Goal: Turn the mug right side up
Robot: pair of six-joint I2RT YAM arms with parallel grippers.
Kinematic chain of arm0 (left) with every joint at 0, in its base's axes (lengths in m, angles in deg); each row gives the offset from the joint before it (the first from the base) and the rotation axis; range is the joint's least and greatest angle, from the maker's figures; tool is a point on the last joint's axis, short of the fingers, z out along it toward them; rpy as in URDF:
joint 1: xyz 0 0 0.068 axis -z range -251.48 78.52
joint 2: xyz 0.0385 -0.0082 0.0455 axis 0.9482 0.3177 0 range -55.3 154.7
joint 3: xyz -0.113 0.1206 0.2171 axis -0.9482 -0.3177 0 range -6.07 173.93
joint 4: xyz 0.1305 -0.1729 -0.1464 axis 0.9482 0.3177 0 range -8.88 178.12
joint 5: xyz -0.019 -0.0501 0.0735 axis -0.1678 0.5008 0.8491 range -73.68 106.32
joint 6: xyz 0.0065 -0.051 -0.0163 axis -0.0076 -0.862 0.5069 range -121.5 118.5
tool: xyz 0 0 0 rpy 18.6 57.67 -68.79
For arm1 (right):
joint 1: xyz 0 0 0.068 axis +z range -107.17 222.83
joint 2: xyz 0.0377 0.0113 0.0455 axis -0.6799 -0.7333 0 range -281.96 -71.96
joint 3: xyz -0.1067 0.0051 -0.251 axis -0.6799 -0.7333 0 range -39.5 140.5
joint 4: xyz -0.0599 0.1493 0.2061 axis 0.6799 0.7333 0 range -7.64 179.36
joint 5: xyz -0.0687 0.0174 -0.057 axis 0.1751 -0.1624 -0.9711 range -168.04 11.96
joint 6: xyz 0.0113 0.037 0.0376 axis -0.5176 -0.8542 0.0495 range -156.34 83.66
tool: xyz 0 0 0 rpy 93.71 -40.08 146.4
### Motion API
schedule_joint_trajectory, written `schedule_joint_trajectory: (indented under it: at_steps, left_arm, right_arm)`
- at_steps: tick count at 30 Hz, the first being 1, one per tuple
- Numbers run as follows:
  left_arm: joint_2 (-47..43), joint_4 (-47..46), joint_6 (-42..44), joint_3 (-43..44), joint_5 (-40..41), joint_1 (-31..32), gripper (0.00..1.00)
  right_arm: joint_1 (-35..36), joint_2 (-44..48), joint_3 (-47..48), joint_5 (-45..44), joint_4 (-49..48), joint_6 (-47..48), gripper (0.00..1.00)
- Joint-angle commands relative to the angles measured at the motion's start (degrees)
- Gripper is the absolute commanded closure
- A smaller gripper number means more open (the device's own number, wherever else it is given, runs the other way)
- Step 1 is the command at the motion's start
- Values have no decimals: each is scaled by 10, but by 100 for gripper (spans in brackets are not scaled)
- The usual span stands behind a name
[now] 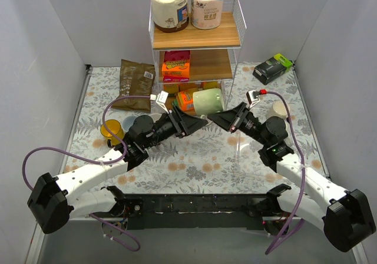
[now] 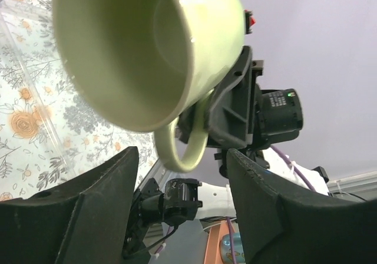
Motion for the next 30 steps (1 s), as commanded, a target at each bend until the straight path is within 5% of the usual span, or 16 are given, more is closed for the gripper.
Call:
schedule_joint_trajectory:
  at_steps: [1,10,16,27,30]
  left_arm:
    - [-11,-34,-2,-3,-23,-4,40]
    - [-14,-40,-4,-9,-36,-7,52]
    - [-21,-44,1,-11,-42,-11,73]
    - [-22,-60,-2,-4,-60,-20,78]
    - [-25,-55,8,4,-62,-21,100]
  right_arm:
    - [15,-5,-9,5,-147,-7,99]
    - [45,-47,-31,-2,-242,-32,99]
    - [54,-54,-31,-6,-239,-25,99]
    - [67,-67,-9,18,-167,20,99]
    - [68,-68,-13,21,-149,33,99]
